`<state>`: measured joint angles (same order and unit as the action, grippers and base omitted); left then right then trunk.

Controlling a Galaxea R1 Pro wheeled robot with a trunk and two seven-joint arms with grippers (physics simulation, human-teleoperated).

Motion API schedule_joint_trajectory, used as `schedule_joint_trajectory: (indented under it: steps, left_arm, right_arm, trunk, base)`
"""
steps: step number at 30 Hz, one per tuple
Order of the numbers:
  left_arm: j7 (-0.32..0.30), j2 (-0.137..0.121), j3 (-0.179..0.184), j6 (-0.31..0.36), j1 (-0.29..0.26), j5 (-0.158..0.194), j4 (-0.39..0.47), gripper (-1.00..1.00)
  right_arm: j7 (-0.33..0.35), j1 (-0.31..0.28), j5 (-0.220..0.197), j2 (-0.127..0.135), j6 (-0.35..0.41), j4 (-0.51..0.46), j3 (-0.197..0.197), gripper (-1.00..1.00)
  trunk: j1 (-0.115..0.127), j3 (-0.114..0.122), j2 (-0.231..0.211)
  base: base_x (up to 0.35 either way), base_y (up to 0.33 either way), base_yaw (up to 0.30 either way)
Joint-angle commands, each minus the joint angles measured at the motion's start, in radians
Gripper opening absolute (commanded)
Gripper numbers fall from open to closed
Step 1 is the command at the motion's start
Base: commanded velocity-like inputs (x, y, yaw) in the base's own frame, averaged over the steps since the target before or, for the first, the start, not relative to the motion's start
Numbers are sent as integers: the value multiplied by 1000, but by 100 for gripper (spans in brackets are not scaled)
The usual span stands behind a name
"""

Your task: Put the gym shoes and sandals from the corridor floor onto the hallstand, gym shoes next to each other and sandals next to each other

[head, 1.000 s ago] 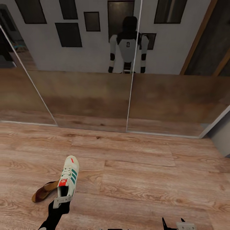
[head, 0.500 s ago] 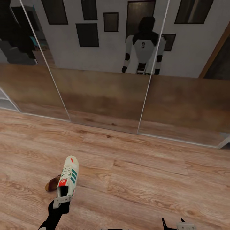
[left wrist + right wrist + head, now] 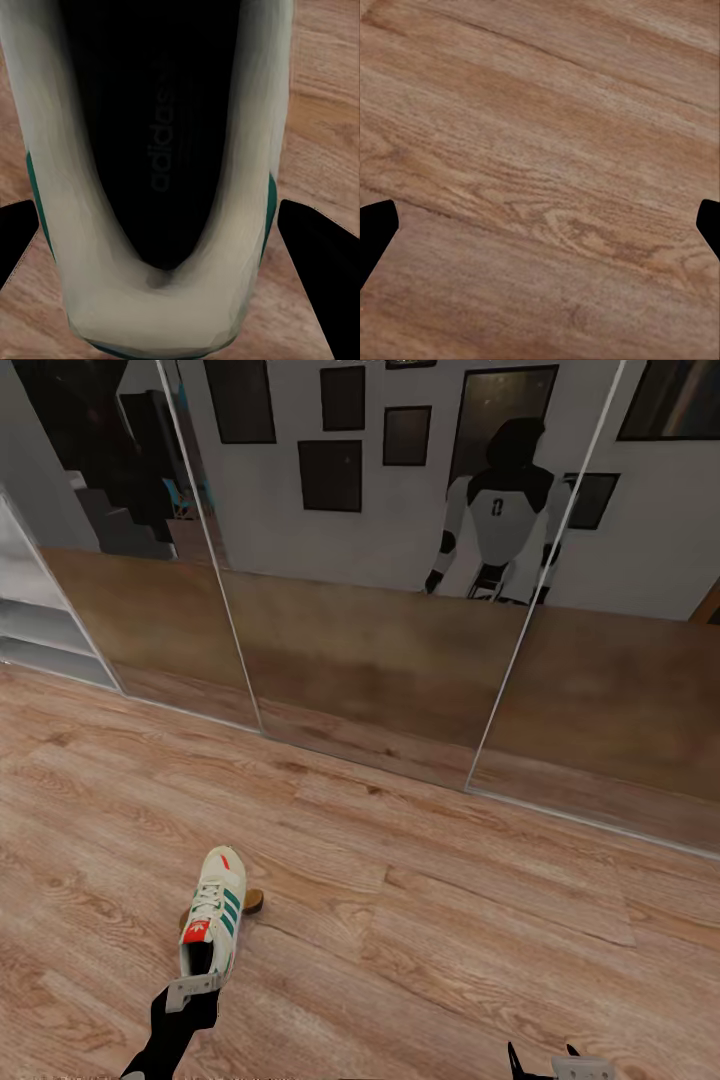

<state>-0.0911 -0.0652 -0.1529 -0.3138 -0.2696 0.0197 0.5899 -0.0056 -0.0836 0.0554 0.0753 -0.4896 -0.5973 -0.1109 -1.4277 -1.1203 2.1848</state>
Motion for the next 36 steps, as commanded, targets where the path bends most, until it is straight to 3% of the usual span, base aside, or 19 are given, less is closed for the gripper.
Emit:
schedule_joint_trajectory:
  steps: [1,6,19,28,36]
  left_arm:
    - [-10,1,-5,-2,-1,5,-1,-100]
    - [-10,-1,-1,-4,-1,49,5,-100]
    - [-10,-2,-1,-5,0,57,1,-100]
    - [-2,-5,-33,-98,0,97,-55,-100]
    - [-1,-8,-49,-121,0,105,-78,-100]
  right_arm:
    - [-1,0,6,0,-3,0,-3,100]
    - [-1,-1,6,0,-3,1,-3,100]
    - [-1,0,6,0,-3,-1,-3,100]
    - [-1,-1,6,0,-2,-1,-3,100]
    - [-1,-1,6,0,-2,0,-2,100]
  trunk:
    - [0,0,0]
    - [0,4,0]
    - [0,14,0]
    - [0,21,0]
    - [0,28,0]
  base:
    - [0,0,267]
    - [17,-11,267]
    - [152,-188,266]
    - [22,-42,265]
    - [2,-3,265]
